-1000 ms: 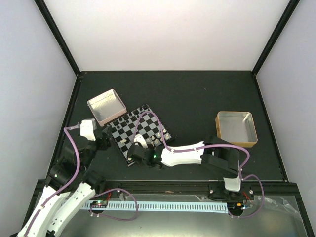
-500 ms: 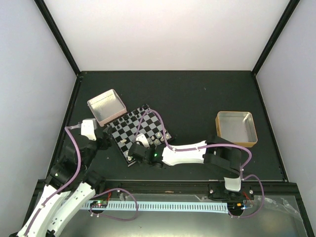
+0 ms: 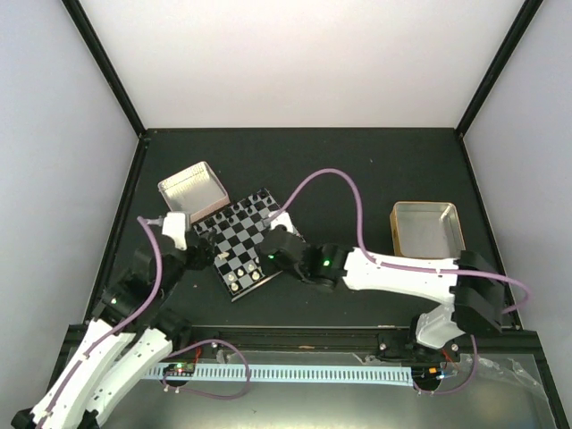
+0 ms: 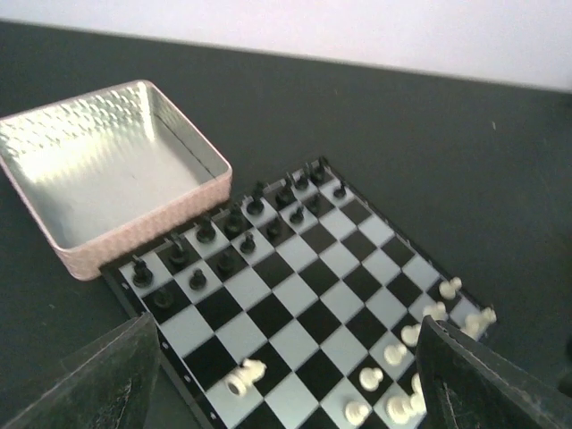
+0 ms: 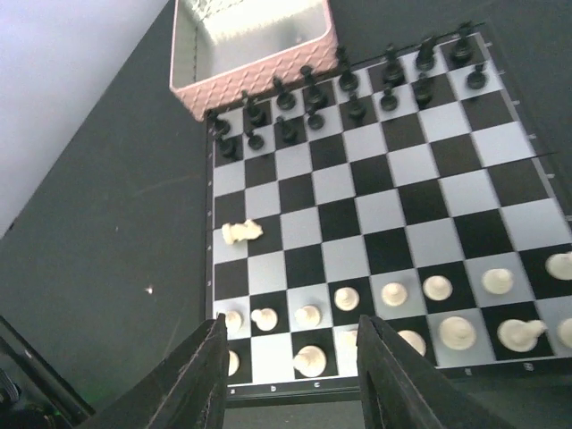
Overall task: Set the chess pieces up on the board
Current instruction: Pick up the chess piece from the chessboard.
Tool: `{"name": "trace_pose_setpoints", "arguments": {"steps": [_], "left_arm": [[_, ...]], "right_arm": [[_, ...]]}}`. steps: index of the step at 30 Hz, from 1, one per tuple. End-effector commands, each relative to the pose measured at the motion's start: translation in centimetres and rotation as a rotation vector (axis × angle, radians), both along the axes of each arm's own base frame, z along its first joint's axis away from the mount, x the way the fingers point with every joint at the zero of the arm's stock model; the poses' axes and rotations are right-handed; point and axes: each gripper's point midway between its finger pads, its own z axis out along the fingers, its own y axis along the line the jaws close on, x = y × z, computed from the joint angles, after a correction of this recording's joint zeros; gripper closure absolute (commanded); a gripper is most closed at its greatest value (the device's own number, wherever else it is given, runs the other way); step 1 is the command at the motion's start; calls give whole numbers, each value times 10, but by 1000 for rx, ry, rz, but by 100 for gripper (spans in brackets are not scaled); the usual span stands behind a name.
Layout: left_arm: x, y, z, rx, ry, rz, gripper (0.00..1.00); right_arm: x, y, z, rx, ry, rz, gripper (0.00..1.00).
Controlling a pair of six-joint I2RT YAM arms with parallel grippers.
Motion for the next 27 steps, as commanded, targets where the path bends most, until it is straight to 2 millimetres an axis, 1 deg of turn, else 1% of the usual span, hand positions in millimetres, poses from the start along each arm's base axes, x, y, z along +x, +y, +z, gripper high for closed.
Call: {"name": "trace_pose_setpoints", "arguments": {"steps": [1,5,8,10,11,15,19,21,25,27], "left_arm": [[7,-25,-21,0,107,-99,20],[14,-38,-52,30,250,-127,24],[19,-39,-75,67,361,-108,30],[21,-41,-90,94,434,-105,37],[21,-43,-98,109,475,-109,40],[20,-41,-126,176,638,-88,42],[24,-39,-150,236,747,-56,52],[27,-37,-157,252,767,-35,53],[29,-32,-165,272,792,-4,44],[29,-30,-173,286,823,2,44]], "right_arm": [[11,-27,1,56,34,-82,59],[18,-50,-6,76,67,-128,59],[20,-63,-15,86,89,-155,59],[21,-70,-19,92,100,-170,59],[21,-73,-21,96,106,-173,59],[22,-80,-26,100,116,-184,60],[23,-83,-28,104,119,-187,60],[23,-84,-28,105,120,-189,60],[23,-87,-28,109,119,-193,60],[24,-90,-28,111,117,-198,61]]}}
